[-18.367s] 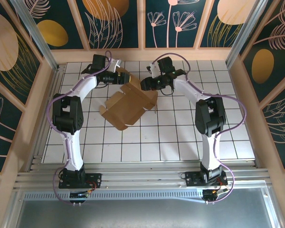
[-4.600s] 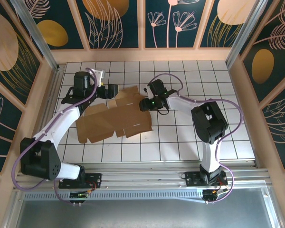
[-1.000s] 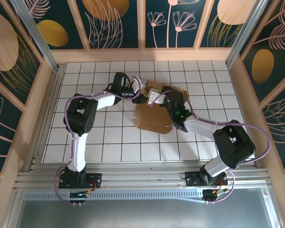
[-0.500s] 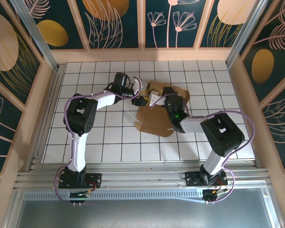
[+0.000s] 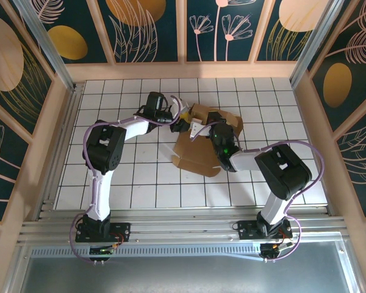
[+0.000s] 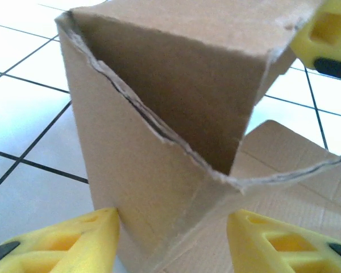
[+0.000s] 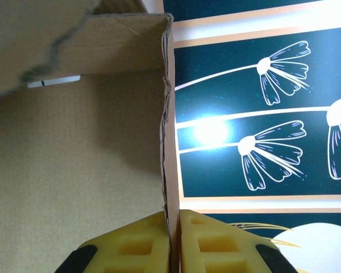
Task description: Fold the paper box
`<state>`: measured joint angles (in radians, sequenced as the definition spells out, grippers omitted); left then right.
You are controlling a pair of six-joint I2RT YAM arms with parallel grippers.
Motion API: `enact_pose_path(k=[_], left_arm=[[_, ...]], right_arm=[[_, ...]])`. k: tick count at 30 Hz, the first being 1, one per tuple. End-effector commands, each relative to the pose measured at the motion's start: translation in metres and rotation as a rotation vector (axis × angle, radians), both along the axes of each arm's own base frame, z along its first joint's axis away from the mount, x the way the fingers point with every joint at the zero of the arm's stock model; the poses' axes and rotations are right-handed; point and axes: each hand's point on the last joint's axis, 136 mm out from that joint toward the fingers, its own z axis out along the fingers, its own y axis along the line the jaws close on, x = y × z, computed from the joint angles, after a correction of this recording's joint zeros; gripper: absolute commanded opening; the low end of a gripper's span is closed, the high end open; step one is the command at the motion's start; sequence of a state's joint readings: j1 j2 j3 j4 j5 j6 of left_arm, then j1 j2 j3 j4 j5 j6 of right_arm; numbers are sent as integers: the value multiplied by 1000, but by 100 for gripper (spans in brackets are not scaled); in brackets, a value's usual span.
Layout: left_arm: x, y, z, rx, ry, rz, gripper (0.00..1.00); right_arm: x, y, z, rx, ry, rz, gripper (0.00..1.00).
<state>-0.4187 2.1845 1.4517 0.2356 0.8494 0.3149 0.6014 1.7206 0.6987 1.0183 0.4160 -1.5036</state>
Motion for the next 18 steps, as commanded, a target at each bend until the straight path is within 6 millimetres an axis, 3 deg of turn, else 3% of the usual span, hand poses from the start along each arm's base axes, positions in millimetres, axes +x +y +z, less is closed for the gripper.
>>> enact_pose_path(k=[1,8,12,18], left_arm=[[8,-11,7,-31,-21,11,49],[14,-31,9,-52,-16,77,43],[23,-32,2,-70,47,134,46],[30,-29,3,-55,16,214,36]], right_arm=[[-4,3,6,51,-13,4,13],[-6,6,-4,80,35,5,11],[-8,6,-9,92,62,1,11],[-11,10,-7,115,74,11,11]])
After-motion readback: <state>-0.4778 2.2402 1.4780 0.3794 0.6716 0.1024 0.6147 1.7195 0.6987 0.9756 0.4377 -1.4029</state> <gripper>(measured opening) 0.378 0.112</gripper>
